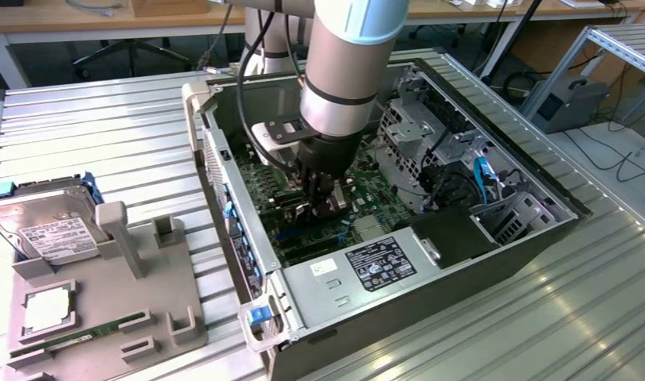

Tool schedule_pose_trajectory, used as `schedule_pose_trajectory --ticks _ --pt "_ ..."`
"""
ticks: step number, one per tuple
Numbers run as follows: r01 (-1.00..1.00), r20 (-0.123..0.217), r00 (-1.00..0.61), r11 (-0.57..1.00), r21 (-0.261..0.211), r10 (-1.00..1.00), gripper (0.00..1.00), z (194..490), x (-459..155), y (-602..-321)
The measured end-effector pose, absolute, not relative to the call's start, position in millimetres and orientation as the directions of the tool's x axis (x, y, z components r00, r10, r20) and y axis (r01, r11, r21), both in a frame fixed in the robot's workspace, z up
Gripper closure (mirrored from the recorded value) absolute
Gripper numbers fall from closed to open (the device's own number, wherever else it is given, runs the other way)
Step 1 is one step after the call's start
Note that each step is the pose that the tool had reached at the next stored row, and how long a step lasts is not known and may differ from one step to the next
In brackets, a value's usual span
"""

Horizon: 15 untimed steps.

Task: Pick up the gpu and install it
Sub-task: 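Insert the gpu into the slot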

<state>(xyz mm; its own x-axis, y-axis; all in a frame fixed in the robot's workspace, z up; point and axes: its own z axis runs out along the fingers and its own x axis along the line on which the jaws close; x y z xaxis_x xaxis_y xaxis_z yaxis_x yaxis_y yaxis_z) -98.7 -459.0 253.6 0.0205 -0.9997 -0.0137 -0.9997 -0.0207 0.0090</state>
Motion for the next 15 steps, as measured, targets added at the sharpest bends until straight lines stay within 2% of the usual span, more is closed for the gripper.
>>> schedule_pose_trajectory --ticks 12,13,14,15 --pt "-1.0 -0.014 0.02 -0.021 0.009 -1.0 0.72 253.1 -98.8 -458.9" --pt "-1.0 -0.014 0.02 -0.021 0.009 -1.0 0.6 253.2 -98.8 -459.0" --pt "-1.0 -0.014 0.021 -0.021 0.009 -1.0 0.54 253.2 -98.8 -459.0" --pt "-1.0 -0.014 0.02 -0.021 0.009 -1.0 0.54 253.3 -98.8 -459.0"
